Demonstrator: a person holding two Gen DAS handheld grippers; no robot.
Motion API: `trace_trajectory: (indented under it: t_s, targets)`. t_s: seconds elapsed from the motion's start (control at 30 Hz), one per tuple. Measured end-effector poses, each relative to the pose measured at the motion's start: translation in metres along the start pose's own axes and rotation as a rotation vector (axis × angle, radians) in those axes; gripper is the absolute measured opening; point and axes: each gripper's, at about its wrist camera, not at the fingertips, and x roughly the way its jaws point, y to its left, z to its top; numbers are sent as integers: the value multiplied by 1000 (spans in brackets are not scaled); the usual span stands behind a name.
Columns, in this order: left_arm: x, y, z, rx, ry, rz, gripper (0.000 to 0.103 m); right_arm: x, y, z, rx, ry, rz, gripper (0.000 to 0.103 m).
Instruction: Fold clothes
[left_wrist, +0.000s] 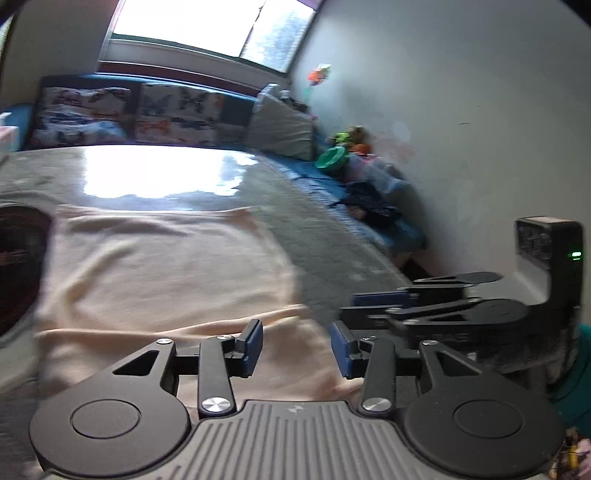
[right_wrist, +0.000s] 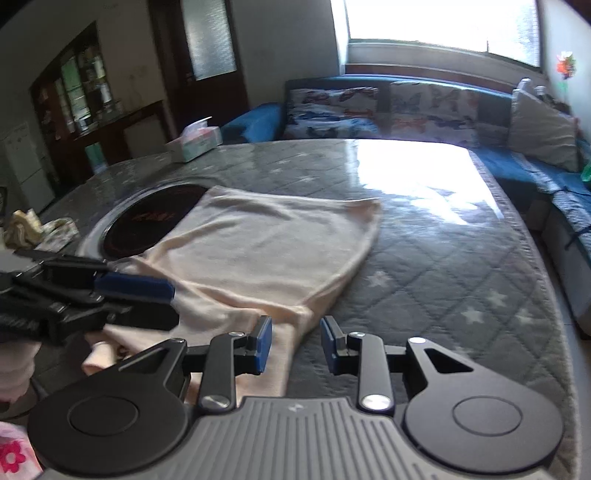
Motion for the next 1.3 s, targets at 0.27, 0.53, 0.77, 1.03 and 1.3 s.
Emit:
trace_trajectory:
  t_s: [0.27,0.53,0.77,1.03,1.3]
  targets:
    - [-21,60,-19,-85,43,167,44,27,19,4,-31,43,62,29]
    - [-34,68,-17,-81,24,167,43,43,21,2,-38,79,52,15]
    - [-17,67,0,-47,9,138,43,30,27,12,-82,23,-3,3]
    - [-15,83,-3,-74,8,188,37,36,19,13,-70,37,-39,7]
    - [-15,93,-5,-80,9,223,37,40,24,13,-83,53,15,21]
